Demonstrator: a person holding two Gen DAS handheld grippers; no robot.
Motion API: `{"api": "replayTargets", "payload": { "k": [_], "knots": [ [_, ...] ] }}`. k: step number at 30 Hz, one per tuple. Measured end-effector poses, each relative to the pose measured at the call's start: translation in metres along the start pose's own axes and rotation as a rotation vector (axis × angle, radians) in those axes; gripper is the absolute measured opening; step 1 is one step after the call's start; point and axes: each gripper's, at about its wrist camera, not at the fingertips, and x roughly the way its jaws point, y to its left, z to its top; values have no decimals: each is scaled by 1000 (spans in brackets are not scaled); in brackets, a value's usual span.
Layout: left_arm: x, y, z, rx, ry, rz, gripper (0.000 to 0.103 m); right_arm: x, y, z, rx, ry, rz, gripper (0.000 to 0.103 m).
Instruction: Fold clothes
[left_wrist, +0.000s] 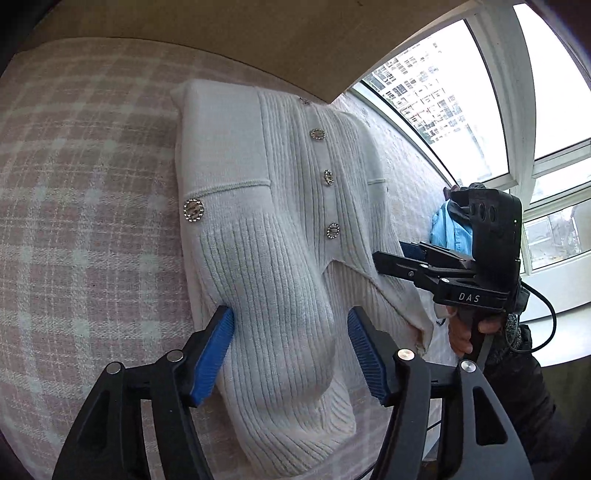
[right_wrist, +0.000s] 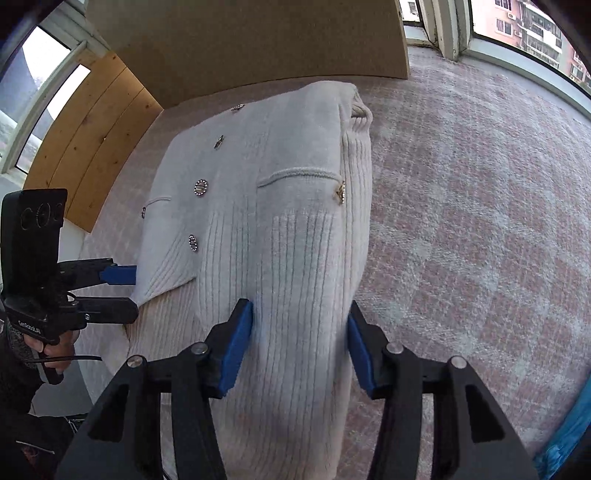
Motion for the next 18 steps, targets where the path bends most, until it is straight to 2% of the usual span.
{"api": "replayTargets", "payload": {
  "k": [2, 3, 5, 6, 9, 13, 15, 17, 18],
  "knots": [
    [5, -6, 0, 23, -1, 13, 59, 2, 6, 0, -29, 2, -6, 40],
    [6, -6, 0, 18, 1, 6, 43, 2, 8, -1, -32, 0, -8, 39],
    [9, -4, -1, 6, 6, -8, 19, 3, 12, -1, -40, -5, -12, 36],
    [10, -2, -1, -4, 7, -22, 16, 2, 15, -1, -46, -11, -18, 33],
    [10, 3, 1, -33, 2, -63, 12, -4, 22, -2, -56, -29, -38, 28],
    [2, -5, 3, 4, -20, -14, 10, 1, 18, 9, -31, -17, -48, 28],
    [0, -3, 3, -4, -18, 14, 12, 3, 19, 10, -22, -15, -43, 29],
    [-4, 0, 1, -15, -17, 47, 20, 5, 20, 11, -21, -12, -44, 29],
    [-7, -1, 0, -5, -26, 87, 24, 6, 21, 12, -19, -10, -44, 30]
  ]
}}
